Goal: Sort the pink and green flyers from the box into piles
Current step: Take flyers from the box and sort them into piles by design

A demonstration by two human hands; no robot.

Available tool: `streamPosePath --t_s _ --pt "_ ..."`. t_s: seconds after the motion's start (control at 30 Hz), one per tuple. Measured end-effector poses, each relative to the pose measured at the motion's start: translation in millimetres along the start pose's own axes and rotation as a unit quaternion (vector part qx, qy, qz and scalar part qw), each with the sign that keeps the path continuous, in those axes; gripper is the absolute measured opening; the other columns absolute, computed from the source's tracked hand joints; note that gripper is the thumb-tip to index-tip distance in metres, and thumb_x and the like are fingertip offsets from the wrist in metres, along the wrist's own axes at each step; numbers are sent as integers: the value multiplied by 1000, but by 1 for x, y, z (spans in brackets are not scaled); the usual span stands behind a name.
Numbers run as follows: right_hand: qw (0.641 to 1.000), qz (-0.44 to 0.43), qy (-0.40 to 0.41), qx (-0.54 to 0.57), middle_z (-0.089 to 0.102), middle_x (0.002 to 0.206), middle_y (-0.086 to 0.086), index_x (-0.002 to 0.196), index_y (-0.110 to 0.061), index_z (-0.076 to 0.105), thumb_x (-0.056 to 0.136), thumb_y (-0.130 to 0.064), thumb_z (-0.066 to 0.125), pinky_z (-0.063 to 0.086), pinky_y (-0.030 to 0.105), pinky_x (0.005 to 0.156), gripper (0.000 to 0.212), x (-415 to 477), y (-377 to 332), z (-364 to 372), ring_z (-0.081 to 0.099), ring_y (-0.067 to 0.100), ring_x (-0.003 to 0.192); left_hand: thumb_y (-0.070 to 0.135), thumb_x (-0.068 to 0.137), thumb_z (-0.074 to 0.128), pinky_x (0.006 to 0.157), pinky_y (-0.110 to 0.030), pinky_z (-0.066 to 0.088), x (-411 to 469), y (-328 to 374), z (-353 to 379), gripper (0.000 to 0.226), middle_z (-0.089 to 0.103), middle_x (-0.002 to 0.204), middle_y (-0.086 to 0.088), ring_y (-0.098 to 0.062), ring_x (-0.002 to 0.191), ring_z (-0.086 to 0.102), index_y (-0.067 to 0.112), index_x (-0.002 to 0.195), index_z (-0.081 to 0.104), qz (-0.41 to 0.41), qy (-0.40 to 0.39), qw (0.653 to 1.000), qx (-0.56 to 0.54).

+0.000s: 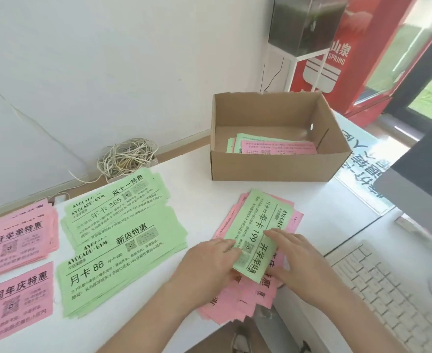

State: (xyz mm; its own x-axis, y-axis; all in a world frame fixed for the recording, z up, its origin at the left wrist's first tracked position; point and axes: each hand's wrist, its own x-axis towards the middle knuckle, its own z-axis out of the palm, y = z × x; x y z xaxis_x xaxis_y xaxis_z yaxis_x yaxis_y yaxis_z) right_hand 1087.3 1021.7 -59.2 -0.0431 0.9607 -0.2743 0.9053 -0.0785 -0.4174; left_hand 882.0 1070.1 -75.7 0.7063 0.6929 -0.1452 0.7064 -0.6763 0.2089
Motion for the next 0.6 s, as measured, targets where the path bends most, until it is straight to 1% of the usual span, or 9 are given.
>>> streamPosePath --t_s 0.07,0.1,0.17,0.23,0.33,0.4,0.47,0.53,0.6 --pt "997 30 12 70 34 148 -18 144 -34 35 89 -37 63 34 28 110 62 -1 7 -1 35 5 131 31 92 47 93 -31 45 2 -1 -4 30 56 124 9 -12 116 51 26 121 53 3 7 998 -68" --pt "993 44 28 106 41 142 -18 140 -34 40 89 -36 62 40 28 103 56 -2 9 -2 43 2 122 32 91 48 87 -28 46 2 -1 -6 25 58 114 12 -9 106 54 27 115 55 6 10 996 -91" --pt "982 77 60 160 55 119 -19 132 -33 50 92 -34 59 45 23 84 41 -3 12 -3 52 -5 100 28 92 48 79 -25 47 3 -2 -8 18 61 105 13 -7 93 57 29 107 58 -2 20 994 -107" --pt "963 123 75 227 65 97 -18 123 -29 57 94 -34 56 45 22 74 30 -3 14 -2 59 -4 86 23 91 48 71 -27 50 3 -1 -8 18 67 98 12 -9 85 62 29 101 62 -27 45 994 -96" --pt "889 189 50 415 73 82 -5 119 -24 58 94 -35 57 55 30 68 28 -4 8 -3 69 7 72 20 80 55 49 -26 52 1 3 -6 17 70 81 14 -7 73 66 27 85 69 -9 142 987 -71" --pt "855 205 39 474 74 81 -1 121 -21 55 90 -31 65 56 30 61 34 -3 3 -5 71 13 69 16 74 57 41 -24 48 -3 11 -3 14 67 77 14 -9 71 64 24 77 67 11 185 980 -70" --pt "878 212 51 427 71 80 -1 120 -23 50 83 -23 72 57 30 61 43 1 0 -4 71 12 66 8 68 55 41 -23 45 -5 20 5 18 64 75 14 -10 71 61 24 73 61 11 179 981 -72" --pt "920 207 58 327 67 79 -5 122 -27 49 77 -21 76 57 36 70 52 7 0 -2 69 12 72 10 69 46 48 -25 49 -6 25 14 21 63 82 16 -11 78 58 27 77 54 10 130 987 -93" --pt "939 203 58 270 66 79 -8 121 -25 55 77 -19 75 52 32 75 49 8 0 -3 65 11 79 23 77 58 75 -30 51 -7 27 13 15 58 105 20 -6 100 49 31 90 56 -15 36 990 -138"
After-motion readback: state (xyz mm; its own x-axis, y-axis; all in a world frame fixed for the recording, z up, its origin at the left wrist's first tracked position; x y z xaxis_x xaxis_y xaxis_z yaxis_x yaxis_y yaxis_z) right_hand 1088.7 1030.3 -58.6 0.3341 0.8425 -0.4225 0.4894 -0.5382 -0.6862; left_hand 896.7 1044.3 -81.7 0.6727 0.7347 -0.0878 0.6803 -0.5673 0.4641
